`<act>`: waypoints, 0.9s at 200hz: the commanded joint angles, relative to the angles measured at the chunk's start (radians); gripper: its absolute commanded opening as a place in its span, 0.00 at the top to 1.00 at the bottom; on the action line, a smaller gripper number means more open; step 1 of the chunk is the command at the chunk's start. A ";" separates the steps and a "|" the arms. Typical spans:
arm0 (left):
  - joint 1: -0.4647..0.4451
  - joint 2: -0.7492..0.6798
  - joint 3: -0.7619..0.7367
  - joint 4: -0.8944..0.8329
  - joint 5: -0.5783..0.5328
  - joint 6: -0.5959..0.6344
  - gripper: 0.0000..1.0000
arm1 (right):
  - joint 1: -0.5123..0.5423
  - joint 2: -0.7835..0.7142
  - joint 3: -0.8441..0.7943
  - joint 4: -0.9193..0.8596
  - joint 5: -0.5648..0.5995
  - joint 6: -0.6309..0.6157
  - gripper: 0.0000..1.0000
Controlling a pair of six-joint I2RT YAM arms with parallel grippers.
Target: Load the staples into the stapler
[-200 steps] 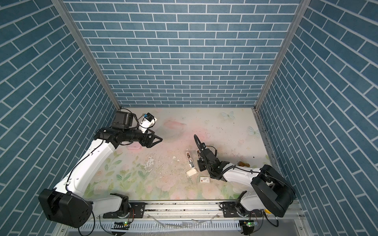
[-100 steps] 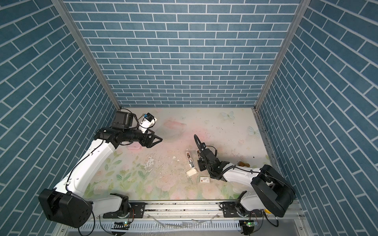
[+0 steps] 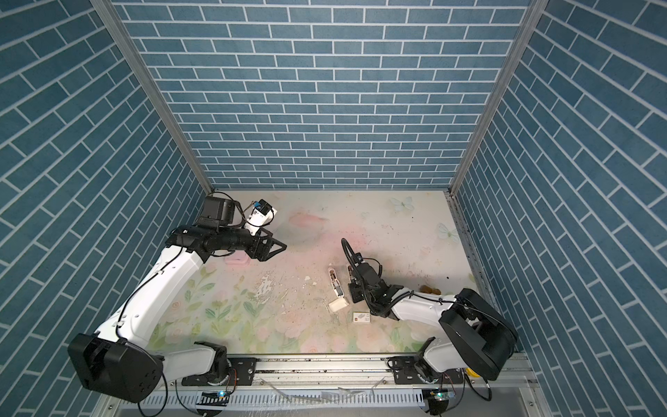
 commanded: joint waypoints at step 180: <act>0.006 -0.022 -0.031 0.018 -0.008 0.005 0.16 | -0.005 -0.010 -0.024 0.007 0.010 -0.008 0.99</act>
